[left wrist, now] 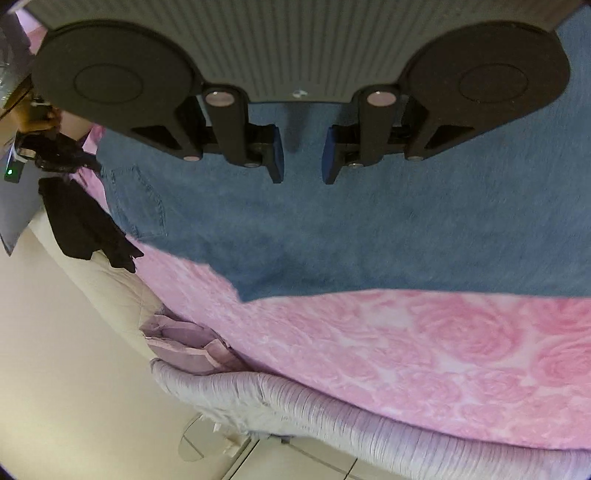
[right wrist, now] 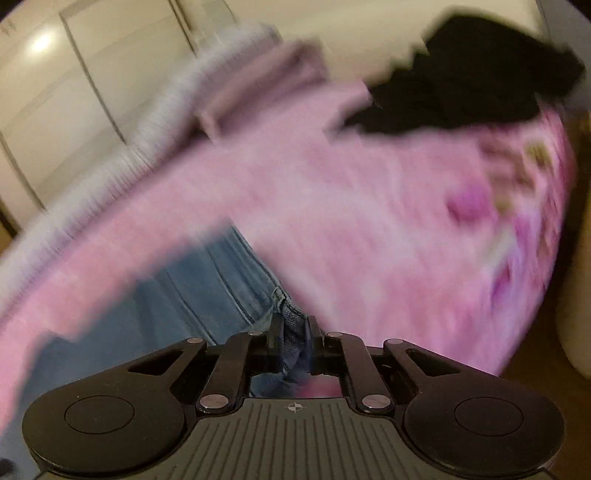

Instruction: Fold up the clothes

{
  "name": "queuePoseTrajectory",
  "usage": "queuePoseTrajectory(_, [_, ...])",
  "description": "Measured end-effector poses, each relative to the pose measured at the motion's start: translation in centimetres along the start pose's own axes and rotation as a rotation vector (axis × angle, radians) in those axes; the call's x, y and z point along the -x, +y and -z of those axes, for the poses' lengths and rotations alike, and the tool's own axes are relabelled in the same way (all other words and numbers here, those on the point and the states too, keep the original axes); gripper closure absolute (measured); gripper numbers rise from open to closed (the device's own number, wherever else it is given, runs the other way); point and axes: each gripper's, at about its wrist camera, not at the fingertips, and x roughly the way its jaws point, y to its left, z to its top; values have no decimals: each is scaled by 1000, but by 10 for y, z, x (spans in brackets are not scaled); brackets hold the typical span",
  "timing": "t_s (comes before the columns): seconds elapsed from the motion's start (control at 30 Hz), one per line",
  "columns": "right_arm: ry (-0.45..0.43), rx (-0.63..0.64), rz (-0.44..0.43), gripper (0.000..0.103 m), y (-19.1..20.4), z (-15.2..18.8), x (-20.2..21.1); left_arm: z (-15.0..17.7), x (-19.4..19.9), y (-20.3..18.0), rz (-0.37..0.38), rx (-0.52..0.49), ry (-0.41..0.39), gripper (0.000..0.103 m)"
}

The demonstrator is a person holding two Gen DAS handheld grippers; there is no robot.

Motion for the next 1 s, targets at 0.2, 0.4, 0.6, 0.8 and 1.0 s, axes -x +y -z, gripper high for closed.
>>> queuePoseTrajectory(0.2, [-130, 239, 112, 84, 44, 20, 37, 23, 53, -11, -189, 19, -87, 85])
queuePoseTrajectory(0.4, [-92, 365, -112, 69, 90, 69, 43, 38, 50, -11, -321, 83, -103, 83])
queuePoseTrajectory(0.6, [-26, 395, -44, 67, 91, 99, 39, 50, 58, -30, -446, 81, -94, 83])
queuePoseTrajectory(0.8, [129, 240, -89, 60, 94, 81, 79, 58, 85, -62, -497, 139, -24, 71])
queuePoseTrajectory(1.0, [136, 258, -149, 50, 117, 79, 126, 64, 113, -96, -554, 42, -2, 56])
